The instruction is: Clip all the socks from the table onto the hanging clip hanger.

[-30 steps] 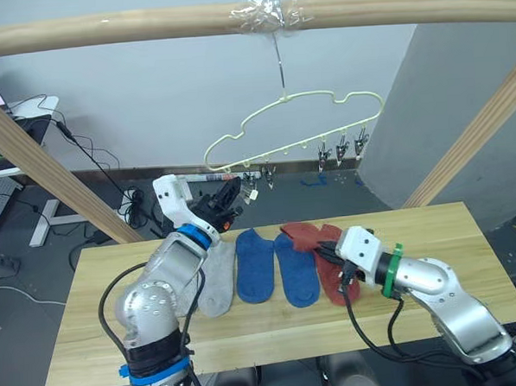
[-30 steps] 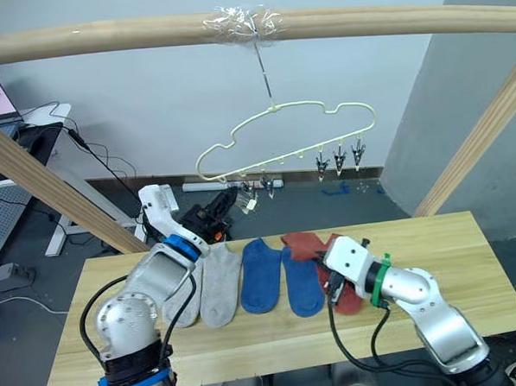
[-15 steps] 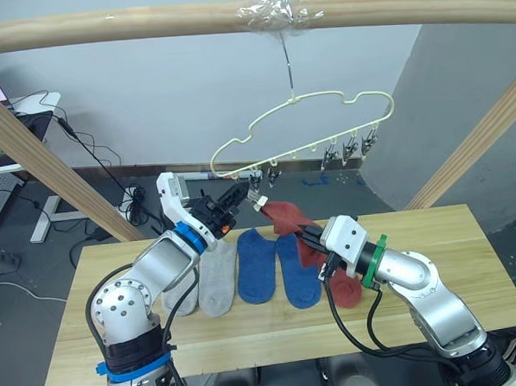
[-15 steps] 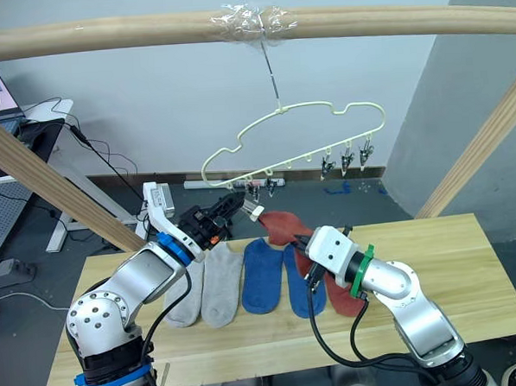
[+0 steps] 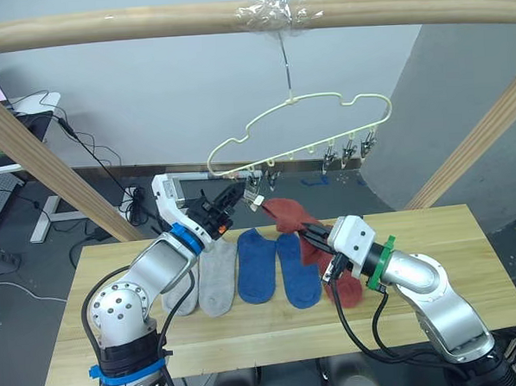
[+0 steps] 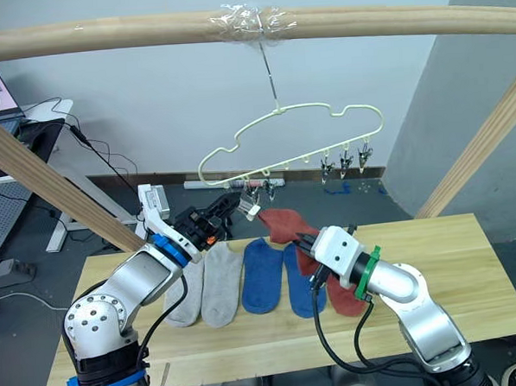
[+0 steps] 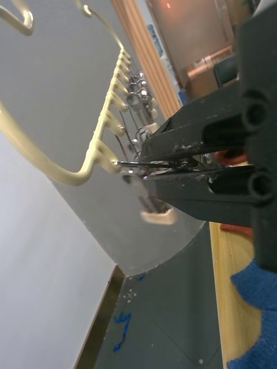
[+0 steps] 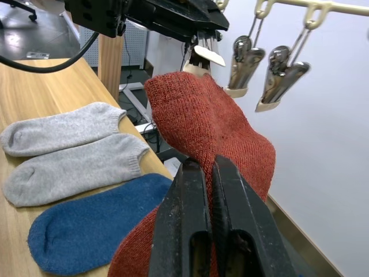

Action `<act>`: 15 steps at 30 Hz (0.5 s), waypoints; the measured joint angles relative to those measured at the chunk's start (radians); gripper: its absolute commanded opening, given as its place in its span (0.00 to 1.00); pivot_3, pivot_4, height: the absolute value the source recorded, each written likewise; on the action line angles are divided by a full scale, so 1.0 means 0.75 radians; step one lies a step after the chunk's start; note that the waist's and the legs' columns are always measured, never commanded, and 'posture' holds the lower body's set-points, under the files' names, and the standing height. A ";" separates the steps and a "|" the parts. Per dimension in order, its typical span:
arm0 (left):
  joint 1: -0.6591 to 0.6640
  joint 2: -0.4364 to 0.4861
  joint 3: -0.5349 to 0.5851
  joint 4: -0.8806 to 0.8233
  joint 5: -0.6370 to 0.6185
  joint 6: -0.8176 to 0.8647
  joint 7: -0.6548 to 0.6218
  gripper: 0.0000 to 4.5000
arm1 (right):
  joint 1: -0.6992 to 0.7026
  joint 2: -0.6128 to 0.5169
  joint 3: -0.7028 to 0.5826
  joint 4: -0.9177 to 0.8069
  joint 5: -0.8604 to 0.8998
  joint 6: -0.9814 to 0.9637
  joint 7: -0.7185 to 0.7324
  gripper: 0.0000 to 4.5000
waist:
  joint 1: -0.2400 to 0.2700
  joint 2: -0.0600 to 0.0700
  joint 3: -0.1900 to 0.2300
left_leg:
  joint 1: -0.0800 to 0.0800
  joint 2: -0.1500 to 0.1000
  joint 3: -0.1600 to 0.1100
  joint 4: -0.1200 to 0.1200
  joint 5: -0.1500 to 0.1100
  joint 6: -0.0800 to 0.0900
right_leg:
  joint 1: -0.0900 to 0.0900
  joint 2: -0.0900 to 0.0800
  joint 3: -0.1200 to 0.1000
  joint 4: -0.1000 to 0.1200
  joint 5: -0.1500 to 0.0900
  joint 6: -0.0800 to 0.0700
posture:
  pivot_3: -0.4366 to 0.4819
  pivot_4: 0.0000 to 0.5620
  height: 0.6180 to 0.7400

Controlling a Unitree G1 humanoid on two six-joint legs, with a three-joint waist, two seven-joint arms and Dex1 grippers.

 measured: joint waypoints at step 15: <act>0.006 0.019 -0.068 0.013 -0.108 -0.047 0.042 0.00 | -0.038 0.036 0.018 -0.001 0.019 -0.015 0.012 0.01 | 0.001 0.000 0.000 | 0.000 0.000 0.000 0.000 0.000 0.000 | 0.000 0.000 0.000 0.000 0.000 0.000 | 0.39 0.39 1.00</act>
